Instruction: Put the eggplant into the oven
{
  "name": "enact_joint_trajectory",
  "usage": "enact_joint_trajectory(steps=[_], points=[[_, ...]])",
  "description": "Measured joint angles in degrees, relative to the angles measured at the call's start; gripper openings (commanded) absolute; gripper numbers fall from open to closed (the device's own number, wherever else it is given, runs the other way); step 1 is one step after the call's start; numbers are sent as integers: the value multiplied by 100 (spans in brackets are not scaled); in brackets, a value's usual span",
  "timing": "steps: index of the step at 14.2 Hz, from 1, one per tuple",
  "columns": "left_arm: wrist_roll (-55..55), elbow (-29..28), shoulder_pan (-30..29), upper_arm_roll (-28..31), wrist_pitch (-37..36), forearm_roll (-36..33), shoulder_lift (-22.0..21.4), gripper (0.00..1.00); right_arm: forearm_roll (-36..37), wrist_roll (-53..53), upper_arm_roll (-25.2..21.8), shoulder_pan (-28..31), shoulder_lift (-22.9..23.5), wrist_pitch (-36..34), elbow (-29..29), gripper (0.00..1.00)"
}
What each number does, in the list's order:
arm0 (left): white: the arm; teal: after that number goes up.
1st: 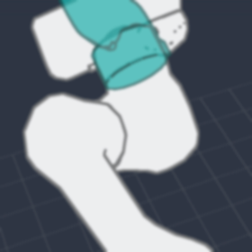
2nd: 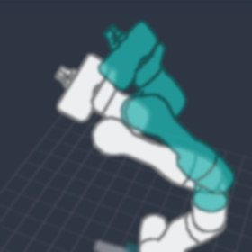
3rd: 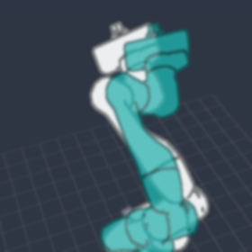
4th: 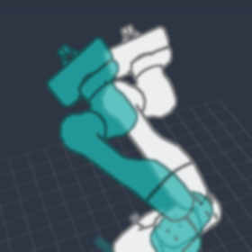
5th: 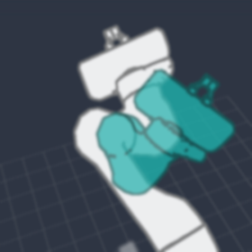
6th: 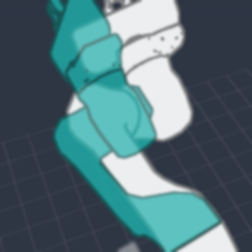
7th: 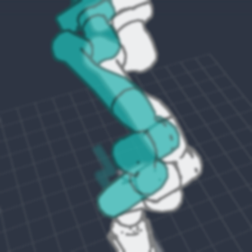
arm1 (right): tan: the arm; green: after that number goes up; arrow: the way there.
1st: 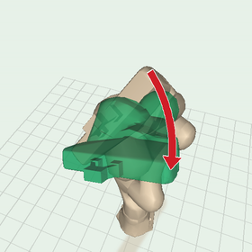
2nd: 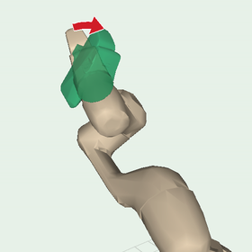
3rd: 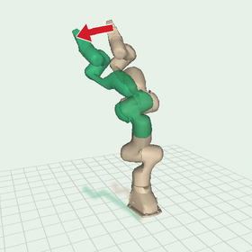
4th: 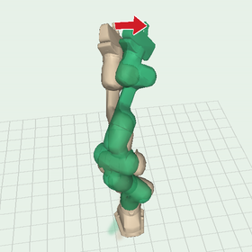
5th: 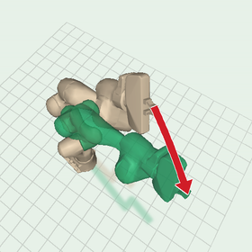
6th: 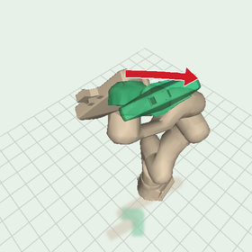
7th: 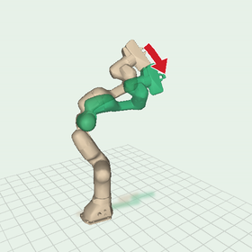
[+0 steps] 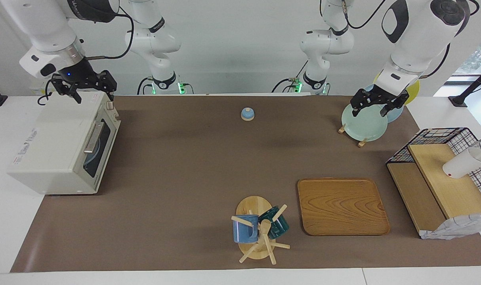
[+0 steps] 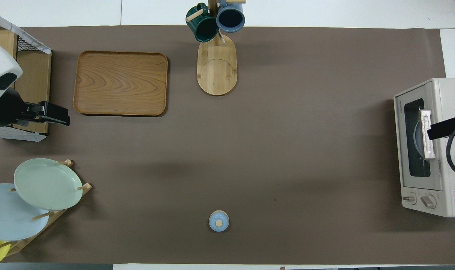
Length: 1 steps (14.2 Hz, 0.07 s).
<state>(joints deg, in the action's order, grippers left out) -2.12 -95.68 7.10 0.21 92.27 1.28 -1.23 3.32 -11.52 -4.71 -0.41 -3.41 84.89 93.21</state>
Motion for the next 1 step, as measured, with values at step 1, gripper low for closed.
enact_joint_trajectory(steps=[1], points=[[0,0,0,0,0,0,0,100,0,0,3,0,0,-2,0,100]])
